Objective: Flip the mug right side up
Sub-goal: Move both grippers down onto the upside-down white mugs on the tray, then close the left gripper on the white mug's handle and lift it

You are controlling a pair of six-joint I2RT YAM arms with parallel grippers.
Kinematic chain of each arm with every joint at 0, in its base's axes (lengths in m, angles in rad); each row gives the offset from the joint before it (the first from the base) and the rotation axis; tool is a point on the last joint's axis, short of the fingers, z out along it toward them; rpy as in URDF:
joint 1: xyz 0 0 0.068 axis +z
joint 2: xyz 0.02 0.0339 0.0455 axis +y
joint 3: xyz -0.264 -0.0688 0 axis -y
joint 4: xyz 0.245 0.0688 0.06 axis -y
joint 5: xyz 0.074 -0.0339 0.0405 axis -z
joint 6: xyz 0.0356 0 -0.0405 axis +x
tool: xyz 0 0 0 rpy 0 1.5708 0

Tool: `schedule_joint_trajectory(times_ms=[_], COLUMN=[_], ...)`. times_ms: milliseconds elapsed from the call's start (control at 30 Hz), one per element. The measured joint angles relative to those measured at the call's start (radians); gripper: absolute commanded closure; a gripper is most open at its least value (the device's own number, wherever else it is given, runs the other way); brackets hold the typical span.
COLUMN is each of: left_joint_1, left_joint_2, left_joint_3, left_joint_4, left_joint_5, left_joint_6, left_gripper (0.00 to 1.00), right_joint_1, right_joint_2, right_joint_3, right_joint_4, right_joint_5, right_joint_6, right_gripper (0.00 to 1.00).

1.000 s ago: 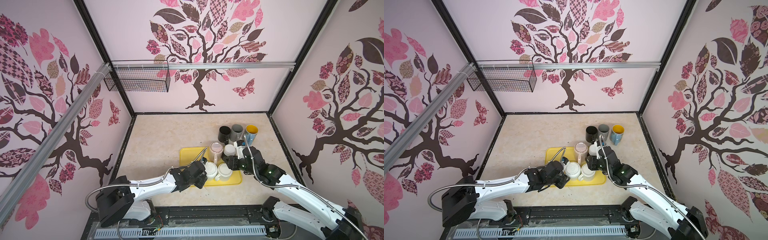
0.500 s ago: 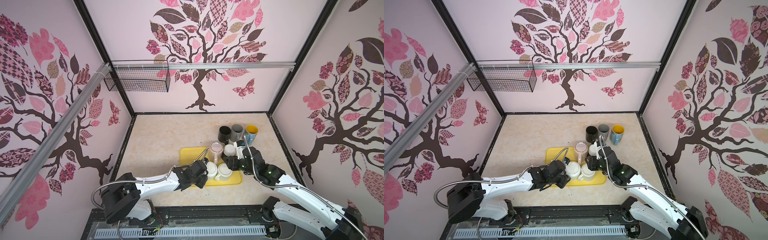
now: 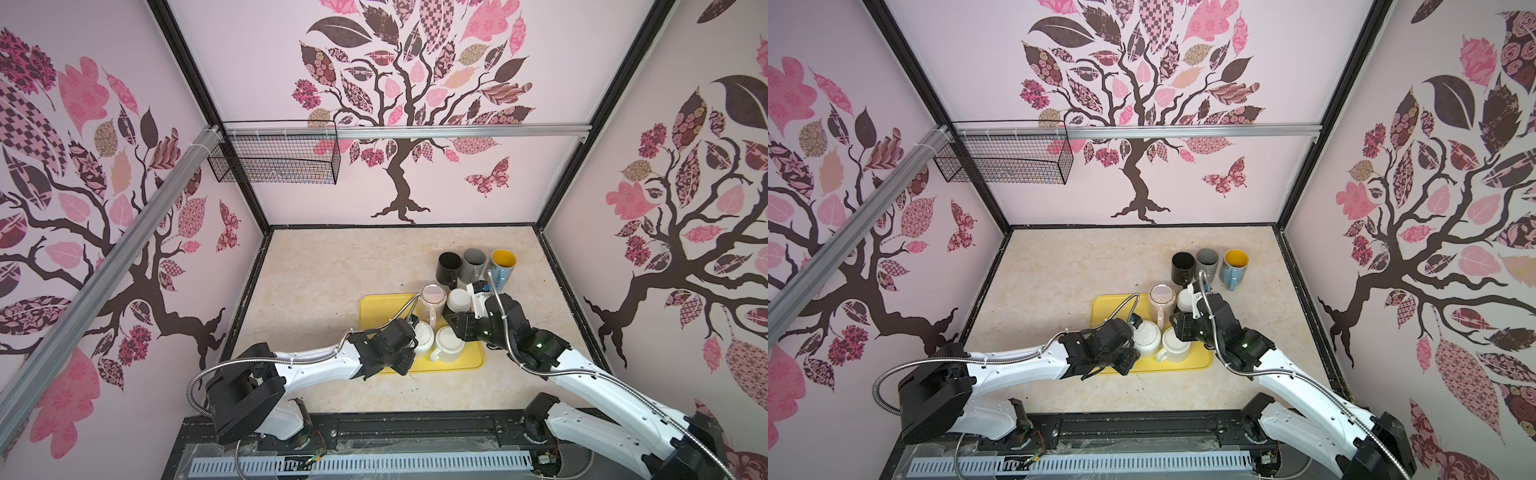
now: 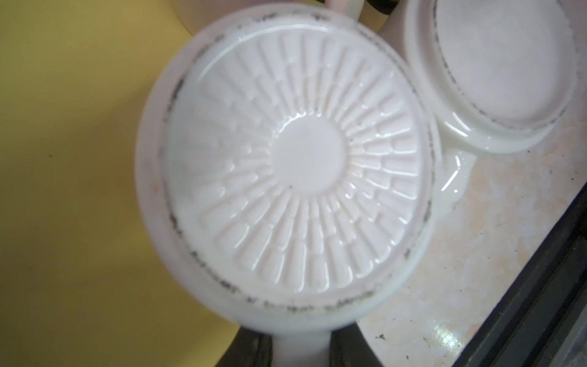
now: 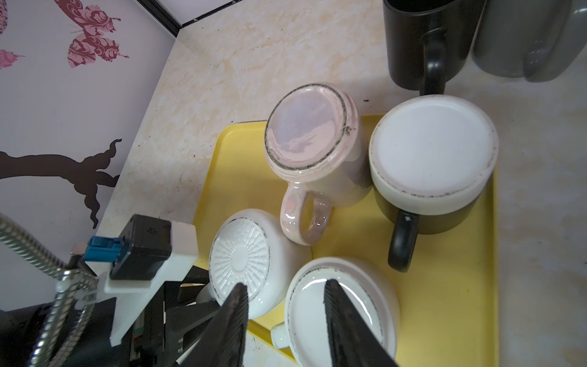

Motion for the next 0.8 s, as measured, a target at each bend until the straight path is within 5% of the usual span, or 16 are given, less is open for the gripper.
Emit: schedule_joint_trajectory(times_ms=[200, 800], left_joint_1=[0.003, 0.004], left_joint_2=[-0.016, -0.303], left_joint_3=[0.0, 0.0], left_joint_4=[-0.025, -0.144], left_joint_5=[-0.026, -0.206], left_joint_6=[0.019, 0.032], left_gripper=[1.0, 1.0], right_joint_1=[0.0, 0.001], right_joint_2=[-0.002, -0.061], right_joint_3=[-0.013, -0.035], right_joint_4=[0.014, 0.071], right_joint_5=[-0.016, -0.136], right_joint_6=[0.003, 0.044], right_gripper=[0.61, 0.63])
